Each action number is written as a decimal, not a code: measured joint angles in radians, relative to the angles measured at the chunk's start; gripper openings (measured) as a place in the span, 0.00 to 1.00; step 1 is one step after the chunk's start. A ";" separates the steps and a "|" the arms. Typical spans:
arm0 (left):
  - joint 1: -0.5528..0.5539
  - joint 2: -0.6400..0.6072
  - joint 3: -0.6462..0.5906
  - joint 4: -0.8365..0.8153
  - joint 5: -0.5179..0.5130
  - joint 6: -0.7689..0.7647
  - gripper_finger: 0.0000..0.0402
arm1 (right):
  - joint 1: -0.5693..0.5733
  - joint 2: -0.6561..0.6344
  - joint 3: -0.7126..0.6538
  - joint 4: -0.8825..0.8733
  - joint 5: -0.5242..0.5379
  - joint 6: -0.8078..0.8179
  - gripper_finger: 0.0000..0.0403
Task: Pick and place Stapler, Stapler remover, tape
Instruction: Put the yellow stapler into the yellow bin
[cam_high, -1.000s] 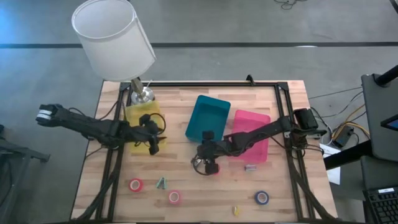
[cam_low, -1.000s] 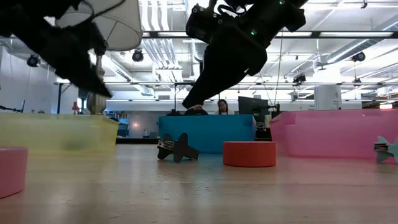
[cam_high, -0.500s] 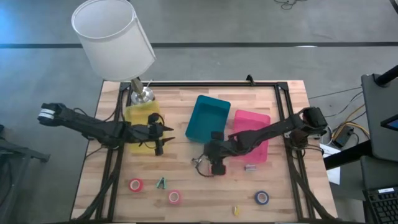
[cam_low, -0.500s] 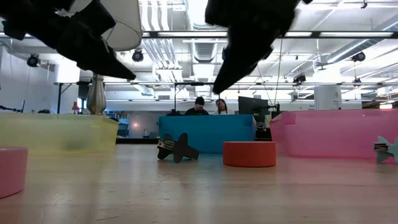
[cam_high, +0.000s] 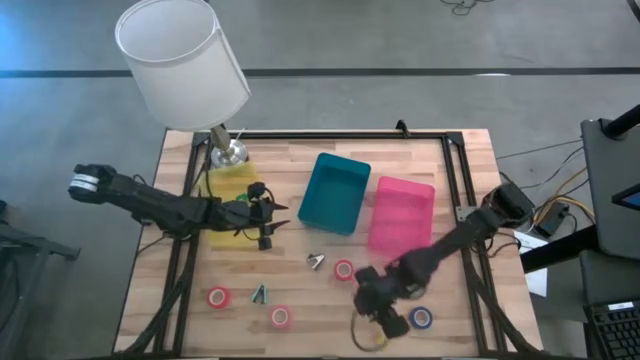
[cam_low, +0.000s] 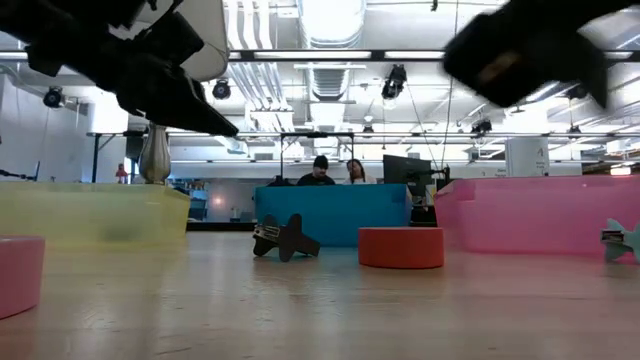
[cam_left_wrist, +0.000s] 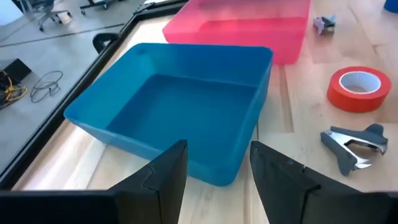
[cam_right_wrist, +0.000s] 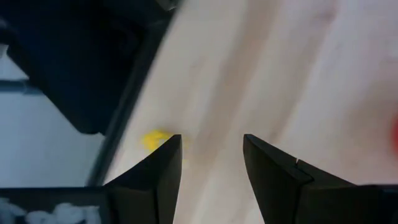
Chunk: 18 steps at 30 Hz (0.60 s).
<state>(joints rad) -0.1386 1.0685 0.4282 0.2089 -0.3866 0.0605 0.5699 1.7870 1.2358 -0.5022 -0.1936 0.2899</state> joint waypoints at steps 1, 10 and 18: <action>0.001 0.007 0.002 0.000 0.000 0.000 0.45 | 0.023 0.000 0.000 0.000 0.014 0.003 0.41; 0.017 0.049 0.005 0.009 0.000 0.000 0.45 | 0.154 0.024 0.000 -0.054 0.202 -0.011 0.41; 0.035 0.055 0.005 0.012 0.000 -0.006 0.45 | 0.161 0.123 0.060 -0.040 0.189 -0.088 0.41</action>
<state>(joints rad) -0.1040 1.1233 0.4335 0.2208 -0.3862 0.0547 0.7311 1.9104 1.2958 -0.5419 -0.0043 0.2016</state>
